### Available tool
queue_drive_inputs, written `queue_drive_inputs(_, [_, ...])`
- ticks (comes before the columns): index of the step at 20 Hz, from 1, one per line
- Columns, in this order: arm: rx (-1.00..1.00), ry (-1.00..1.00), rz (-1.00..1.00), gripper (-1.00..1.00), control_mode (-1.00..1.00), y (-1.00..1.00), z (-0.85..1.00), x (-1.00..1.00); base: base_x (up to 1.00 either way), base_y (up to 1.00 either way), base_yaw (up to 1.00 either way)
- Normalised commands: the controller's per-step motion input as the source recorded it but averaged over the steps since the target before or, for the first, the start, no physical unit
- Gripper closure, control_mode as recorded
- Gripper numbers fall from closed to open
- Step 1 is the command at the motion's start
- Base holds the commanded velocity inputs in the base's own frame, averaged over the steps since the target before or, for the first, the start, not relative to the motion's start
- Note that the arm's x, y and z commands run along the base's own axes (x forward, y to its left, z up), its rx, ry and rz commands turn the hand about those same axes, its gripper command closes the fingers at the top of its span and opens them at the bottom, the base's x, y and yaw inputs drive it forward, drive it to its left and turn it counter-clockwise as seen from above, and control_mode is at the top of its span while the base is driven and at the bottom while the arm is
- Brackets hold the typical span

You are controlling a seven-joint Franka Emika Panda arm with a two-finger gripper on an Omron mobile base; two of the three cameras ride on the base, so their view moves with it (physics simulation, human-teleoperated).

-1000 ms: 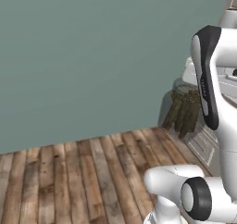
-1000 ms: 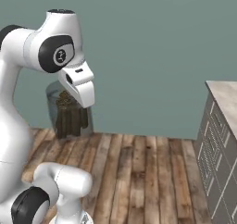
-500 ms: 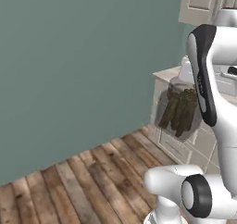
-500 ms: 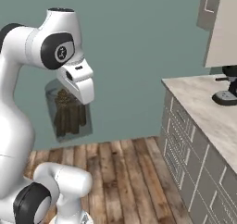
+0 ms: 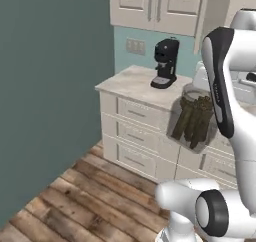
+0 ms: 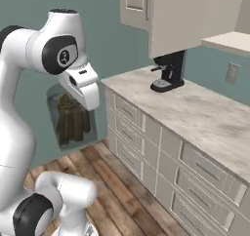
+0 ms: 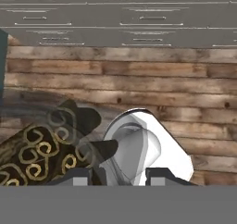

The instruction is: Pick the jar and jar from the dining table and place them in the open cabinet. Close the cabinet after placing the objects.

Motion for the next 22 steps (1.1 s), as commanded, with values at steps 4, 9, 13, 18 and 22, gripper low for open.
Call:
queue_drive_inputs(4, [0.0,0.0,0.0,1.0,1.0,0.0,0.0,0.0,0.38,0.0,-0.75])
queue_drive_inputs(9, [0.0,0.0,0.0,1.0,1.0,0.0,0.0,0.0,0.26,0.0,-0.78])
queue_drive_inputs(13, [0.0,0.0,0.0,1.0,1.0,0.0,0.0,0.0,0.29,0.0,-0.75])
queue_drive_inputs(18, [0.0,0.0,0.0,1.0,1.0,0.0,0.0,0.0,0.37,0.01,-0.63])
queue_drive_inputs(22, [0.0,0.0,0.0,1.0,1.0,0.0,0.0,0.0,0.44,0.04,-0.23])
